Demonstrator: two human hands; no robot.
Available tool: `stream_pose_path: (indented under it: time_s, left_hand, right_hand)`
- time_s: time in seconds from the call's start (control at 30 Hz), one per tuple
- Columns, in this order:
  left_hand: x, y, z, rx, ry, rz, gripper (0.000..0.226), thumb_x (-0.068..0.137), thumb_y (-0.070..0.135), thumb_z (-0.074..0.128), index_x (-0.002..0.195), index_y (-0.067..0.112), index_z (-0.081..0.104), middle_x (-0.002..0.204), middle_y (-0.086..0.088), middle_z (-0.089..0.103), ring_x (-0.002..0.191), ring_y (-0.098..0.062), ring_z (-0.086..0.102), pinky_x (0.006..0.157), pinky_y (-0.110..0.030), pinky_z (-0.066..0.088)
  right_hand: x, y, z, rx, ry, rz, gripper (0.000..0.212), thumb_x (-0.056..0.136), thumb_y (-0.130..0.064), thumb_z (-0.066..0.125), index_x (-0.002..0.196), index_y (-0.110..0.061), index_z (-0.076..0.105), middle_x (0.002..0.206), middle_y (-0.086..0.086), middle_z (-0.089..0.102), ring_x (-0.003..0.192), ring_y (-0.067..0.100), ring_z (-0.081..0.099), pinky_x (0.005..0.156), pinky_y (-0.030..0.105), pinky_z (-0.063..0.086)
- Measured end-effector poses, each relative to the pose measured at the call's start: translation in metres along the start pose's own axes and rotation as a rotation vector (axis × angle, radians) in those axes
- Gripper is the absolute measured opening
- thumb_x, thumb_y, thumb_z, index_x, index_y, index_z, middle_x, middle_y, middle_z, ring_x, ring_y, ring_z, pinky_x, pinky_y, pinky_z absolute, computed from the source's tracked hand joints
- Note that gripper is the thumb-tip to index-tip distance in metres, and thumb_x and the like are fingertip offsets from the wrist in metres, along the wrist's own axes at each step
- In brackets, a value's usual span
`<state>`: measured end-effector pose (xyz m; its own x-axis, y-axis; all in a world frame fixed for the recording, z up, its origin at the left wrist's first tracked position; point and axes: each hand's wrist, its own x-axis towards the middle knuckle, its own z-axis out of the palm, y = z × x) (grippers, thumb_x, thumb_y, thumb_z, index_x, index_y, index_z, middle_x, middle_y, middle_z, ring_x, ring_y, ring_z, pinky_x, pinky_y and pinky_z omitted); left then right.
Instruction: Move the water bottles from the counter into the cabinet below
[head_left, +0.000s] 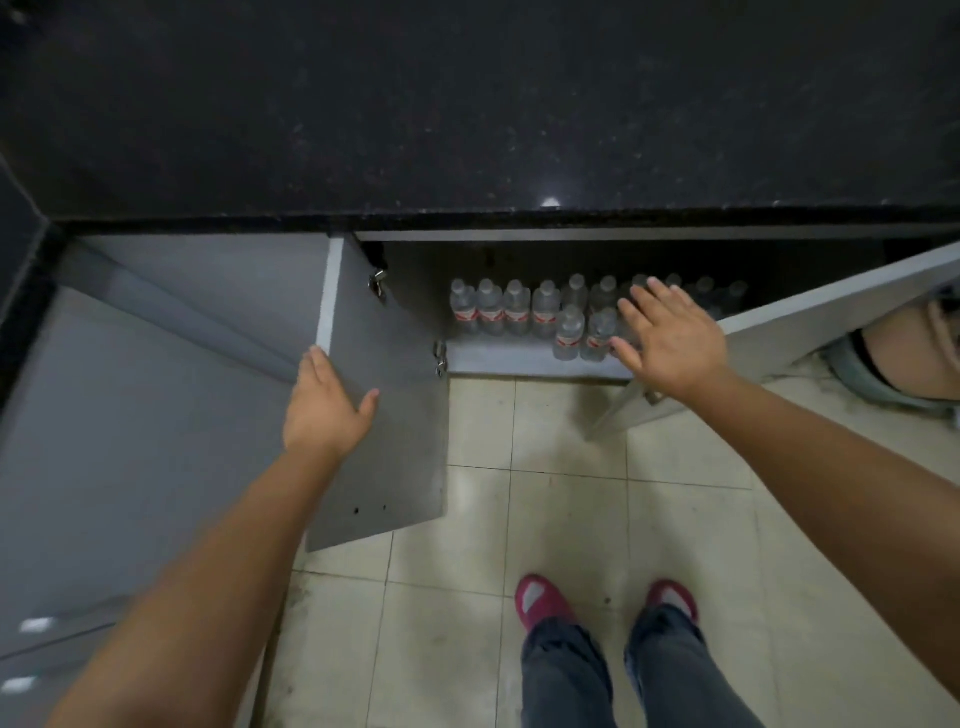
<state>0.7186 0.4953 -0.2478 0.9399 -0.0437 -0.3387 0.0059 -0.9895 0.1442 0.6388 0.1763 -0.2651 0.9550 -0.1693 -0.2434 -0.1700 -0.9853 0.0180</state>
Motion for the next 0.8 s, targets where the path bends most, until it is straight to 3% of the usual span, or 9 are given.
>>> stream_pose_path:
  time_s: [0.1,0.17,0.3,0.43,0.5,0.6,0.67,0.7,0.8]
  left_hand:
    - [-0.014,0.008,0.014,0.098,-0.044,0.274,0.096,0.086,0.069,0.021,0.145,0.002,-0.012,0.155,-0.019,-0.021,0.144,-0.030,-0.021,0.121,-0.040,-0.005]
    - [-0.021,0.030,0.023,0.106,-0.053,0.455,0.111,0.064,0.084,-0.006,0.143,0.006,-0.014,0.150,-0.010,-0.026,0.135,-0.020,-0.029,0.117,-0.040,-0.013]
    - [-0.017,0.087,0.035,-0.078,0.031,0.502,0.100,0.068,0.064,0.006,0.149,0.007,0.009,0.151,-0.004,-0.017,0.138,-0.015,-0.025,0.112,-0.041,-0.015]
    - [0.020,0.117,0.054,0.265,0.257,0.862,0.082,0.077,0.071,0.039,0.128,0.006,0.040,0.140,-0.022,0.045,0.146,-0.033,0.001,0.110,-0.054,0.027]
    - [0.038,0.134,0.054,0.320,0.308,0.936,0.090,0.063,0.072,0.059,0.124,0.008,0.040,0.127,-0.019,0.063,0.138,-0.035,0.028,0.118,-0.046,0.021]
    - [0.047,0.159,0.049,0.368,0.372,0.953,0.081,0.068,0.059,0.061,0.125,0.007,0.037,0.125,-0.020,0.065,0.142,-0.033,0.013,0.119,-0.038,-0.018]
    - [0.055,0.178,0.051,0.340,0.414,0.925,0.069,0.076,0.055,0.048,0.126,0.009,0.037,0.125,-0.018,0.065,0.147,-0.024,-0.020,0.117,-0.039,-0.021]
    - [0.058,0.186,0.054,0.335,0.432,0.944,0.068,0.076,0.052,0.057,0.126,0.010,0.038,0.125,-0.018,0.065,0.145,-0.020,-0.027,0.117,-0.039,-0.021]
    - [0.066,0.204,0.058,0.306,0.525,0.904,0.106,0.057,0.023,0.088,0.142,0.018,0.024,0.147,-0.023,0.033,0.144,-0.020,-0.028,0.117,-0.038,-0.021]
  right_hand:
    - [0.000,-0.001,0.008,0.029,0.073,0.003,0.070,0.083,-0.044,0.023,0.116,0.003,0.063,0.123,0.026,0.063,0.120,0.041,0.056,0.101,0.054,0.042]
    - [0.000,0.001,0.009,0.017,0.086,0.039,0.060,0.083,-0.039,0.031,0.102,0.002,0.071,0.106,0.023,0.072,0.102,0.039,0.068,0.083,0.056,0.053]
    - [0.002,0.002,0.011,0.018,0.202,-0.058,0.071,0.099,-0.038,0.011,0.101,-0.002,0.072,0.105,0.018,0.074,0.100,0.033,0.070,0.084,0.042,0.057]
    - [0.005,0.021,0.016,0.156,0.335,-0.144,0.055,0.093,-0.039,0.028,0.120,0.000,0.057,0.124,0.024,0.063,0.127,0.034,0.042,0.108,0.040,0.032]
    - [0.010,0.051,0.013,0.035,0.320,-0.233,0.061,0.098,-0.047,0.010,0.126,-0.005,0.043,0.131,0.020,0.058,0.135,0.030,0.024,0.118,0.037,0.009]
    - [0.016,0.098,0.013,-0.146,0.223,-0.227,0.066,0.097,-0.049,-0.005,0.128,-0.009,0.038,0.149,0.013,0.039,0.147,0.018,-0.017,0.118,0.037,-0.016]
    - [0.018,0.113,0.019,-0.202,0.240,-0.213,0.066,0.097,-0.046,-0.007,0.128,-0.011,0.039,0.156,0.009,0.016,0.144,0.014,-0.024,0.118,0.040,-0.018]
    - [0.017,0.117,0.017,-0.184,0.220,-0.218,0.065,0.097,-0.046,-0.007,0.129,-0.011,0.038,0.157,0.007,0.008,0.144,0.013,-0.025,0.117,0.041,-0.019]
    - [0.028,0.122,0.014,-0.147,0.468,-0.202,0.059,0.099,-0.043,-0.001,0.128,-0.010,0.038,0.153,0.008,0.015,0.145,0.012,-0.023,0.117,0.042,-0.018]
